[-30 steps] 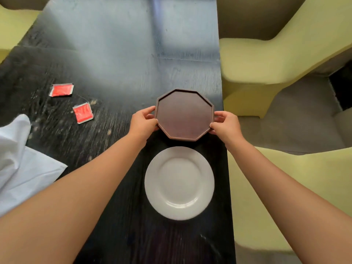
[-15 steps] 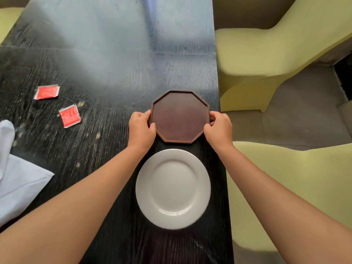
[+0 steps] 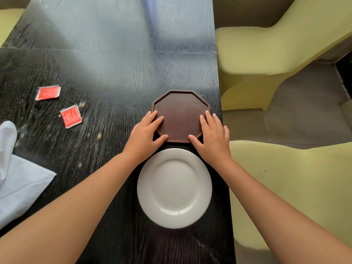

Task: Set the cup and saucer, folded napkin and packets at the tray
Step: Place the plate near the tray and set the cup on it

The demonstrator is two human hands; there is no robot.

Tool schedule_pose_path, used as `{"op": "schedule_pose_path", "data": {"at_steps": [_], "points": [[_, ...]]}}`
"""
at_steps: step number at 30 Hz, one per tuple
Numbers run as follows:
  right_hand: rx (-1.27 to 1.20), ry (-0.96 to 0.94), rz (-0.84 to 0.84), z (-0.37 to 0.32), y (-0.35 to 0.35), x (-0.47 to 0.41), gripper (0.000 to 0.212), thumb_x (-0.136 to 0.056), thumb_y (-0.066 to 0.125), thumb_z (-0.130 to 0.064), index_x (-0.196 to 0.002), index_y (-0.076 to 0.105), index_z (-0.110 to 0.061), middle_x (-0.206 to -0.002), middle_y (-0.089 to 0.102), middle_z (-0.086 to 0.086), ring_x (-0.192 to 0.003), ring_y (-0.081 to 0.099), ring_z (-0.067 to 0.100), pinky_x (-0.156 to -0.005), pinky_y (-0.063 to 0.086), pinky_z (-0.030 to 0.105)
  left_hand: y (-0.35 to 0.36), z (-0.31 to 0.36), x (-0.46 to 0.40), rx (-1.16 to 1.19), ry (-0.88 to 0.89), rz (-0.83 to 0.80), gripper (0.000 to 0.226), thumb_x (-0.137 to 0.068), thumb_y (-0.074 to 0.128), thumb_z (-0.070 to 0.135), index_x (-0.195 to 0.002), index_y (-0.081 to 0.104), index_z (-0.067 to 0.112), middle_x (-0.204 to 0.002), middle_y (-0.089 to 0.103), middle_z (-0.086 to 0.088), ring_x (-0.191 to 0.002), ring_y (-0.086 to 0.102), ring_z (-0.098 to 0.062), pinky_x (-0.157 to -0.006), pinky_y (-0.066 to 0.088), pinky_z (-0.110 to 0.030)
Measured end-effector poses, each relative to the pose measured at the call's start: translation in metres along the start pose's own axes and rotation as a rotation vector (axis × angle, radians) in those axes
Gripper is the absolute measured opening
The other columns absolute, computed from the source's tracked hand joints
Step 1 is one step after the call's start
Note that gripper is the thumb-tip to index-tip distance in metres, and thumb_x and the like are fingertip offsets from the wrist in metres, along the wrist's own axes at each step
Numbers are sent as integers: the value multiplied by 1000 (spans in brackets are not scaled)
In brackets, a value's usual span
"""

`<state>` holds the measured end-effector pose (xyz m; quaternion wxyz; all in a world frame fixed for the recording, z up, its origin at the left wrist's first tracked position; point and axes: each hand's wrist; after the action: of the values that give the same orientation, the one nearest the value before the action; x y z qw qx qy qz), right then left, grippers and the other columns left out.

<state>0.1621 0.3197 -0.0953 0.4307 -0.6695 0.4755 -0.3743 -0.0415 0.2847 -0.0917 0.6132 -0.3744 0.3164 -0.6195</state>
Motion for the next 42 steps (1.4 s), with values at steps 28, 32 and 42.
{"op": "schedule_pose_path", "data": {"at_steps": [28, 32, 42], "points": [[81, -230, -221, -238, -11, 258, 60, -90, 47, -43, -142, 32, -18, -144, 40, 5, -138, 30, 21, -113, 19, 50, -147, -57, 327, -405, 72, 79, 50, -75, 71, 26, -121, 60, 11, -108, 66, -3, -104, 64, -20, -100, 38, -57], [46, -135, -280, -252, 4, 285, 67, -91, 43, -43, -147, 17, -18, -143, 38, 1, -130, 38, 17, -109, 30, 38, -139, -73, 359, -375, -41, -83, 61, -80, 62, 35, -136, 46, 17, -127, 57, -3, -120, 53, -18, -108, 28, -52], [-148, 173, -448, -274, 24, 311, 66, -90, 50, -23, -146, 16, -21, -135, 48, 5, -116, 52, 22, -101, 39, 37, -117, -89, 380, 390, -619, -344, 82, -83, 59, 28, -148, 9, 28, -125, 54, -3, -104, 59, -17, -87, 49, -33]]}}
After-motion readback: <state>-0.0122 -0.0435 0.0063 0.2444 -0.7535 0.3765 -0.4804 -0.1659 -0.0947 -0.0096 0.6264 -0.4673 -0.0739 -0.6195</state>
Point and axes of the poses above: each hand's wrist, its own x-axis away from the middle knuckle, its own y-axis out of the palm, z = x × y
